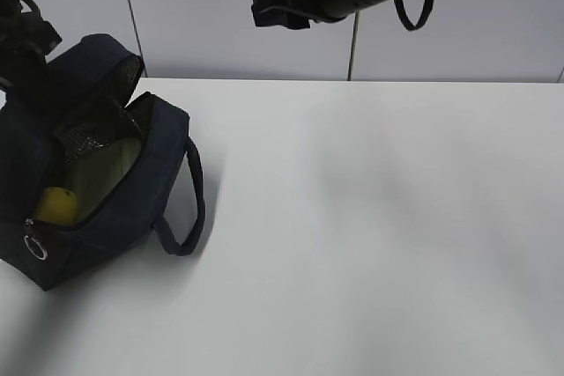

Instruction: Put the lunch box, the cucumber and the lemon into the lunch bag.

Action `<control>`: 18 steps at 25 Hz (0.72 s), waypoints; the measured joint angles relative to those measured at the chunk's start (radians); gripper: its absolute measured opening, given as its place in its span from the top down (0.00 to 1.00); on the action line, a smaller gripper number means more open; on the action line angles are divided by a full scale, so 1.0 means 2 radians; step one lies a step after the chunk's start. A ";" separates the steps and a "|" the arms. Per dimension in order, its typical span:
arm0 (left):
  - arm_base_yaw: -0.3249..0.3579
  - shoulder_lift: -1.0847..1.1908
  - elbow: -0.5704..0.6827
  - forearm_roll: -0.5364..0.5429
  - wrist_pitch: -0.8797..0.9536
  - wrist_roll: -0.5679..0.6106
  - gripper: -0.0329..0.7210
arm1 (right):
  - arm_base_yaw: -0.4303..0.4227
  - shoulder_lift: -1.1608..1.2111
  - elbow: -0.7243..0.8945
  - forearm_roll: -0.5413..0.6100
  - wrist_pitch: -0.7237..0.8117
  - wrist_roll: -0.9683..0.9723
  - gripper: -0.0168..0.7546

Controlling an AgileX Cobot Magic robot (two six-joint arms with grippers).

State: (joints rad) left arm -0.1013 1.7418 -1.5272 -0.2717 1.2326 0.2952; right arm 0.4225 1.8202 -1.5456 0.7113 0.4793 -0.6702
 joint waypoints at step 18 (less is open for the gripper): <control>0.000 0.000 0.000 -0.001 0.000 0.001 0.95 | 0.000 0.002 0.147 0.421 0.141 -0.204 0.42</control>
State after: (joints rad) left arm -0.1013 1.7418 -1.5272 -0.2738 1.2326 0.2982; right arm 0.4225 1.8233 -1.2518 1.5537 0.7611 -1.0784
